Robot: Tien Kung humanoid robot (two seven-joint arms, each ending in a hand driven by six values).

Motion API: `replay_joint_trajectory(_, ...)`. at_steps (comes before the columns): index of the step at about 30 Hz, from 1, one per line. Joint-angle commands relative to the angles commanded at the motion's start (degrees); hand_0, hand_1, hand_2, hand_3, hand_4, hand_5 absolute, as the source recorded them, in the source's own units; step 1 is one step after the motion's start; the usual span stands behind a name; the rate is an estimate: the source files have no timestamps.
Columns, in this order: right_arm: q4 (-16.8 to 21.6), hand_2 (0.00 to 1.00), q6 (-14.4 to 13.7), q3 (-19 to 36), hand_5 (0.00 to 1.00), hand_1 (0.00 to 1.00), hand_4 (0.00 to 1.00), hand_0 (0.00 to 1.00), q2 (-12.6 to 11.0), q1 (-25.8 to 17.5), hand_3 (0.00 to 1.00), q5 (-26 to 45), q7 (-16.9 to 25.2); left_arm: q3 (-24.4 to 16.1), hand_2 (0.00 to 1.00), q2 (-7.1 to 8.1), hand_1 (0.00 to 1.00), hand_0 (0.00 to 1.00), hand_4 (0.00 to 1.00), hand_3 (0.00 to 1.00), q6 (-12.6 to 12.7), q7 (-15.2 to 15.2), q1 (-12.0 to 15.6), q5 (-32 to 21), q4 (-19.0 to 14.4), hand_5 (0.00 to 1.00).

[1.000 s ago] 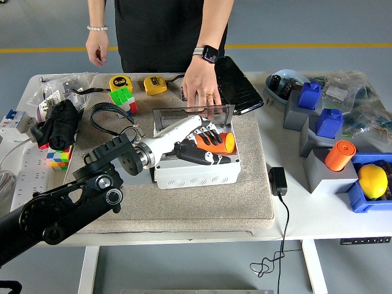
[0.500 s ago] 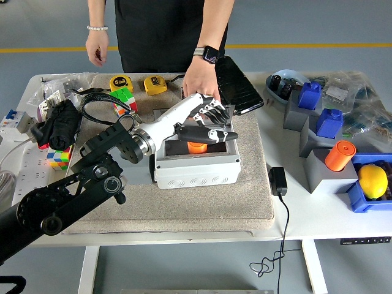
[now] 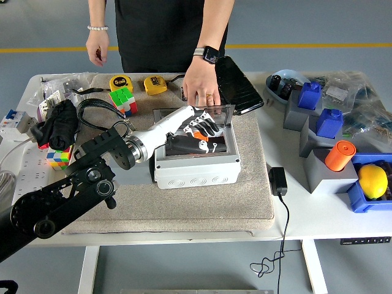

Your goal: Fetch the battery,place it into the box,close the lid of the box

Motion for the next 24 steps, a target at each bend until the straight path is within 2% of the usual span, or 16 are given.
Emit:
replay_joint_trajectory(3,0.06,0.676,0.0,-0.03,0.57,0.673,0.998,0.711,0.03,-0.01,0.643,-0.04,0.02,0.63,0.585,0.13,0.593,0.39,0.975,0.553,0.24,-0.62,0.22,-0.59,0.72,0.457)
replay_joint_trajectory(4,0.06,0.677,0.0,-0.07,0.57,0.673,0.998,0.711,0.04,-0.02,0.642,-0.04,0.02,0.71,0.589,0.14,0.608,0.564,0.973,0.555,0.25,-0.71,0.26,-0.64,0.88,0.457)
replay_joint_trajectory(9,0.12,0.677,-0.01,-0.12,0.57,0.673,0.998,0.711,0.06,0.02,0.642,-0.06,0.05,1.18,0.589,0.12,0.608,0.564,0.973,0.555,0.89,-1.61,0.48,-0.62,2.36,0.457)
replay_joint_trajectory(10,0.11,0.677,-0.01,-0.11,0.57,0.673,0.998,0.711,0.06,0.01,0.642,-0.05,0.05,1.2,0.589,0.14,0.621,0.637,0.969,0.557,1.02,-1.85,0.52,-0.75,2.67,0.454)
replay_joint_trajectory(18,0.11,0.676,-0.02,0.18,0.57,0.673,0.998,0.711,0.03,-0.07,0.642,-0.19,0.05,0.63,0.585,0.68,0.611,0.64,0.966,0.555,1.31,-2.42,1.41,0.21,4.66,0.451)
replay_joint_trajectory(22,0.19,0.676,-0.02,0.46,0.57,0.673,0.998,0.71,0.03,-0.14,0.641,-0.43,0.06,-0.87,0.585,1.74,0.611,0.64,0.966,0.555,0.71,-1.62,2.51,1.28,3.56,0.451)
replay_joint_trajectory(23,0.21,0.676,-0.03,0.52,0.57,0.673,0.998,0.71,0.02,-0.16,0.641,-0.49,0.06,-1.25,0.576,2.02,0.596,0.587,0.963,0.549,0.52,-1.42,2.76,1.55,3.18,0.445)
replay_joint_trajectory(24,0.24,0.676,-0.02,0.58,0.57,0.673,0.998,0.71,0.01,-0.18,0.641,-0.55,0.06,-1.66,0.576,2.34,0.596,0.587,0.963,0.549,0.3,-1.24,3.02,1.86,2.74,0.445)
